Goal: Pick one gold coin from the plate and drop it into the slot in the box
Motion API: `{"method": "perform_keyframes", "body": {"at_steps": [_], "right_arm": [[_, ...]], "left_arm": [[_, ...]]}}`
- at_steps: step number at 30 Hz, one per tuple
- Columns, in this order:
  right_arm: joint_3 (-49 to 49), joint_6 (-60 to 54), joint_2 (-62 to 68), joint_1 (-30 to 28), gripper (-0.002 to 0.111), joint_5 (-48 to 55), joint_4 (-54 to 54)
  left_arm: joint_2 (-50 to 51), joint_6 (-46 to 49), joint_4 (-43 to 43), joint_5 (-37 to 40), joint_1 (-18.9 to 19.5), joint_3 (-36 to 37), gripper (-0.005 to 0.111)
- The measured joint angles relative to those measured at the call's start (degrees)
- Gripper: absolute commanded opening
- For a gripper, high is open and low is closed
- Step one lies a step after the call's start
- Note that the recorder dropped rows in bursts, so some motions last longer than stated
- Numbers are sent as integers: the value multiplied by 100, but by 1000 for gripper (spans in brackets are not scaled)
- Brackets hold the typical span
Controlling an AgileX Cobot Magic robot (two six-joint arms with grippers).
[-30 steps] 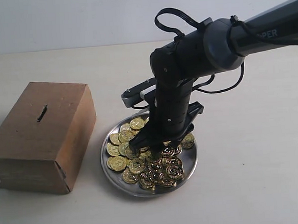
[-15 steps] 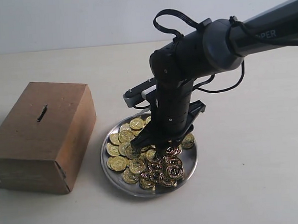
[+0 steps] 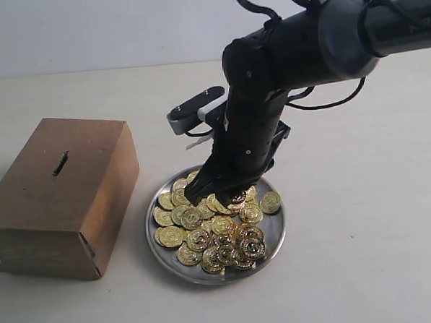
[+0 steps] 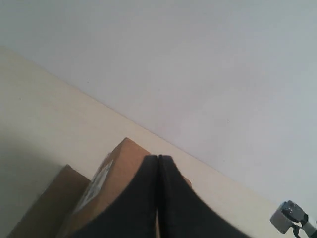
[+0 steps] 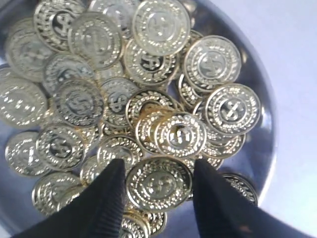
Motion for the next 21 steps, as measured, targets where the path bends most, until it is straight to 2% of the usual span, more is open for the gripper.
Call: {"method": "perform_keyframes", "body": {"at_steps": [4,8,10,13,14,17,21], "right_arm": [[0,-1229,-376,0,32,388,592],[0,-2282,-704,0,32,746,1083],[0,-2919,-910,0,32,1011,1315],[0,-3549,-1085,0,32,1383,1529],[0,-3934,-1166,0,32,1605,1731],[0,-4536,-1263,0,32,1847,2172],[0,-5059,-1343,0,32,2100,2672]], "left_arm": [[-10,316,-96,270,-409,-236,0],[22,1147,-313,577,-906,-831,0],[348,2466,-416,689,-1233,-1228,0],[993,4149,-423,714,-1398,-1522,0],[1487,5276,-423,724,-1450,-1611,0],[2304,6919,-468,694,-1577,-1634,0],[3213,9177,-678,330,-2300,-1634,0]]}}
